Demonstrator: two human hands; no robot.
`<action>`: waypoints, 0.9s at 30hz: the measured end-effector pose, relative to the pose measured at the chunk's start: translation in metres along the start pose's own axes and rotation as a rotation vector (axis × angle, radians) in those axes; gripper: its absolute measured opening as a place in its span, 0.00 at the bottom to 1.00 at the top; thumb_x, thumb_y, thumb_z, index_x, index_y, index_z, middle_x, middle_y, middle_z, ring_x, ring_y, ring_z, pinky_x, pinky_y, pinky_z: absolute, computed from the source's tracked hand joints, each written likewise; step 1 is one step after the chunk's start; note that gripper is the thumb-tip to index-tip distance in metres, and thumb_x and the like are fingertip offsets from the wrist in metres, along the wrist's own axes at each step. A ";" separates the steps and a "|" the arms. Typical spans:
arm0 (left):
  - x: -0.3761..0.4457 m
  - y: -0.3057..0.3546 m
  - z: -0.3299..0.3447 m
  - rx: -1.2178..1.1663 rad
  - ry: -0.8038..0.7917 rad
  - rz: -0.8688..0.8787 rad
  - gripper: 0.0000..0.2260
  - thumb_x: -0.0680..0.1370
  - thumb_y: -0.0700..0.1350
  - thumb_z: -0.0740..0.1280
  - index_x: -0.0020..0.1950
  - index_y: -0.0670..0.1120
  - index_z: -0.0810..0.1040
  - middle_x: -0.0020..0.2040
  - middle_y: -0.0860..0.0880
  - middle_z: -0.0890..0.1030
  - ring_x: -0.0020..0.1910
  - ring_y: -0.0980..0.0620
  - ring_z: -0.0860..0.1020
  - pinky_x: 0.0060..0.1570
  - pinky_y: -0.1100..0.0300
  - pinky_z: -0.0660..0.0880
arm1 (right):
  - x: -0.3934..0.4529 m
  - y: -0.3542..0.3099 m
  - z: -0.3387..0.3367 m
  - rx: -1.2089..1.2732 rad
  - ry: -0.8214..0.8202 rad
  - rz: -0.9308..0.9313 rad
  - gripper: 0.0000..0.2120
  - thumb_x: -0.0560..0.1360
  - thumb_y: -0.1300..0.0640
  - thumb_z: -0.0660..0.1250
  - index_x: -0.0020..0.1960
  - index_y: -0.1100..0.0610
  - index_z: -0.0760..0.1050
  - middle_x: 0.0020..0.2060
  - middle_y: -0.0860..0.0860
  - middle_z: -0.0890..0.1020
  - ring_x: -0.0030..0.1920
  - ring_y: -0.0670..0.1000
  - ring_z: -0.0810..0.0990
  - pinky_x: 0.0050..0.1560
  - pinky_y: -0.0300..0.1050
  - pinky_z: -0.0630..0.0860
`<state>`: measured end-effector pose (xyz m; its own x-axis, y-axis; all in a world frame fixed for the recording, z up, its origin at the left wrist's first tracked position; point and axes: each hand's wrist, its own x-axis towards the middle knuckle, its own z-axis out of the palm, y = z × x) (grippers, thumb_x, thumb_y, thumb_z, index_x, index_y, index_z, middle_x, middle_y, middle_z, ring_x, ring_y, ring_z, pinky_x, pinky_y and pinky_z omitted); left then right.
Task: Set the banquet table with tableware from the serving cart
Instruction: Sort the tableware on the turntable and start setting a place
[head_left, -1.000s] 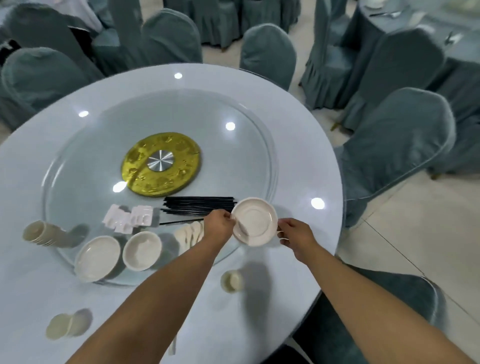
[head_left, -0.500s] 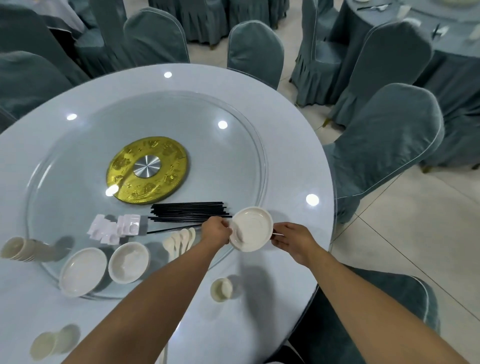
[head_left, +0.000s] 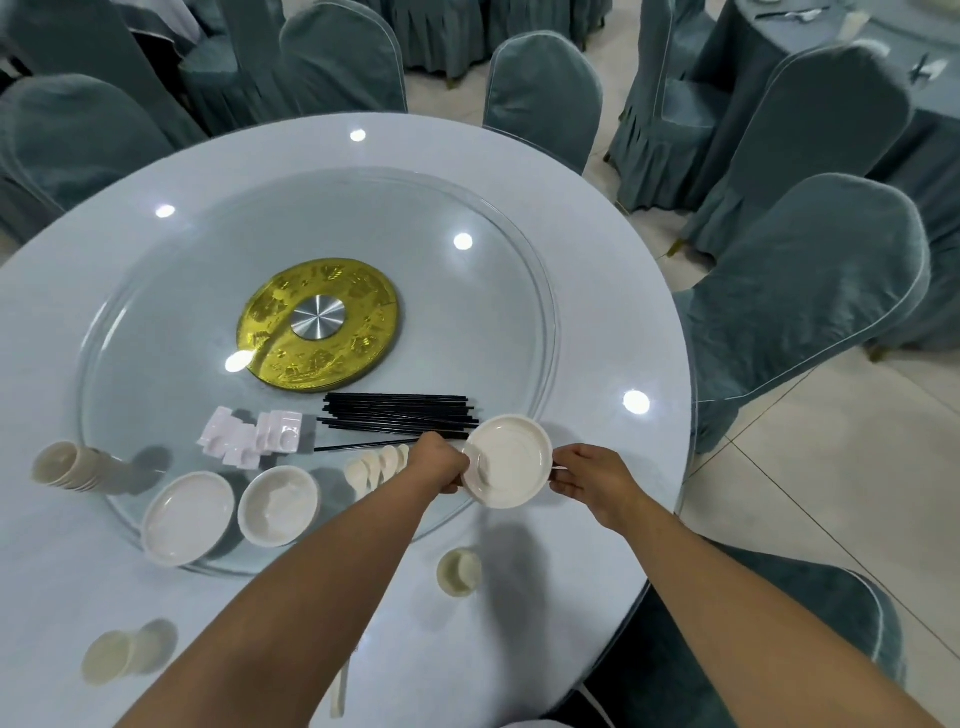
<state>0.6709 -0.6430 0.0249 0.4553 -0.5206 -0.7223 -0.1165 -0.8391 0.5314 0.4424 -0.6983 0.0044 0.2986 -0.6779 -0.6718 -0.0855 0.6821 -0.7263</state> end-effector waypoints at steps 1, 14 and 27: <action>0.000 -0.001 -0.002 -0.015 -0.012 -0.011 0.06 0.72 0.33 0.67 0.48 0.35 0.79 0.41 0.37 0.82 0.39 0.42 0.83 0.44 0.49 0.83 | 0.000 0.000 0.002 -0.001 -0.002 -0.001 0.08 0.75 0.62 0.70 0.51 0.66 0.80 0.44 0.59 0.85 0.44 0.57 0.85 0.50 0.50 0.82; 0.000 -0.031 -0.087 -0.450 -0.040 -0.058 0.07 0.74 0.31 0.67 0.41 0.41 0.73 0.38 0.43 0.75 0.37 0.48 0.76 0.36 0.55 0.78 | 0.011 -0.009 0.090 0.006 -0.103 0.036 0.09 0.77 0.56 0.69 0.54 0.59 0.80 0.45 0.55 0.84 0.46 0.54 0.83 0.51 0.51 0.81; -0.010 -0.155 -0.261 -0.806 0.293 -0.045 0.09 0.75 0.30 0.65 0.54 0.35 0.77 0.50 0.36 0.79 0.48 0.38 0.79 0.40 0.50 0.81 | 0.012 0.012 0.283 -0.132 -0.185 0.097 0.04 0.79 0.59 0.66 0.49 0.59 0.80 0.39 0.53 0.87 0.41 0.52 0.84 0.38 0.46 0.81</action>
<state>0.9152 -0.4662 0.0653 0.6667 -0.3346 -0.6660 0.5196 -0.4320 0.7372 0.7137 -0.6205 0.0292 0.4509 -0.5412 -0.7098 -0.2421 0.6913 -0.6808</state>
